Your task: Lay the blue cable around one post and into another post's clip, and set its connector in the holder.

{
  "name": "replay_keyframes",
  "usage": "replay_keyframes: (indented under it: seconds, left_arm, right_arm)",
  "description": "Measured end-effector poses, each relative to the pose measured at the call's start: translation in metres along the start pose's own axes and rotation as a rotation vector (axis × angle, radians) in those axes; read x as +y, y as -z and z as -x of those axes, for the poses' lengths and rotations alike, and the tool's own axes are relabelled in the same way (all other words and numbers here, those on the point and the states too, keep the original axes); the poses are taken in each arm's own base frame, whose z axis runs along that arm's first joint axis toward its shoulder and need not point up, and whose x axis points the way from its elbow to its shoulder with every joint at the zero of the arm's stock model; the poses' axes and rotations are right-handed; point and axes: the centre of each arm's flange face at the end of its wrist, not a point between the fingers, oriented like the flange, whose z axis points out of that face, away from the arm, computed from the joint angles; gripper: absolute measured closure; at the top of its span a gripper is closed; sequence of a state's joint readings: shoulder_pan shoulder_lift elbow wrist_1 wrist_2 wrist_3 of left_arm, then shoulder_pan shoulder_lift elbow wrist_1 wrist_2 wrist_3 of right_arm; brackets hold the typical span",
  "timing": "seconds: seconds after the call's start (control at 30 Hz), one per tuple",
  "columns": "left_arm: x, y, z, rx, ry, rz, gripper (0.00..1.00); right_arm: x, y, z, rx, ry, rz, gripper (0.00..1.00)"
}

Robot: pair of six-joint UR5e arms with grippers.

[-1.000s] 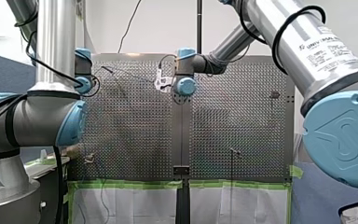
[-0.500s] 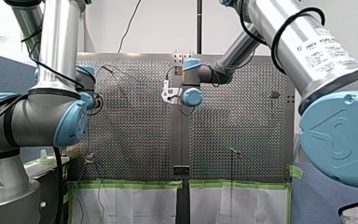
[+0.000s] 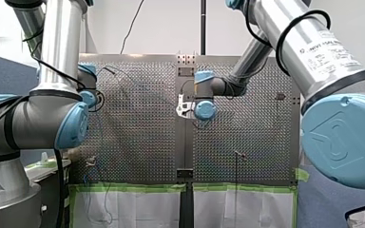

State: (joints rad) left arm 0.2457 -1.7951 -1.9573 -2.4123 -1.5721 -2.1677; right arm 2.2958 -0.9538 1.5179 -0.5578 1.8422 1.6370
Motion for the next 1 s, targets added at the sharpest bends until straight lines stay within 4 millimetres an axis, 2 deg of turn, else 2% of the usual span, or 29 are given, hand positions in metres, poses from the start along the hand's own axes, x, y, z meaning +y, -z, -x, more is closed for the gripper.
replay_keyframes:
  seconds: [0.17,0.43,0.57,0.83,1.0]
  left_arm:
    - [0.002,-0.002,0.0,0.0,0.002,0.003,0.0]
    - [0.009,-0.004,-0.014,0.027,0.002,0.01,0.0]
    - [0.011,-0.004,-0.015,0.028,0.001,0.012,0.0]
    - [0.011,-0.005,-0.015,0.026,0.001,0.009,0.0]
    - [0.01,-0.005,-0.016,0.028,0.001,0.006,0.0]
  right_arm:
    - [0.022,0.004,0.014,-0.011,0.0,0.064,1.0]
    - [0.058,0.011,0.033,-0.016,0.0,0.165,1.0]
    - [0.077,0.018,0.045,-0.03,0.005,0.216,1.0]
    - [0.1,0.035,0.066,-0.07,0.014,0.268,1.0]
    - [0.126,0.045,0.08,-0.116,0.023,0.306,1.0]
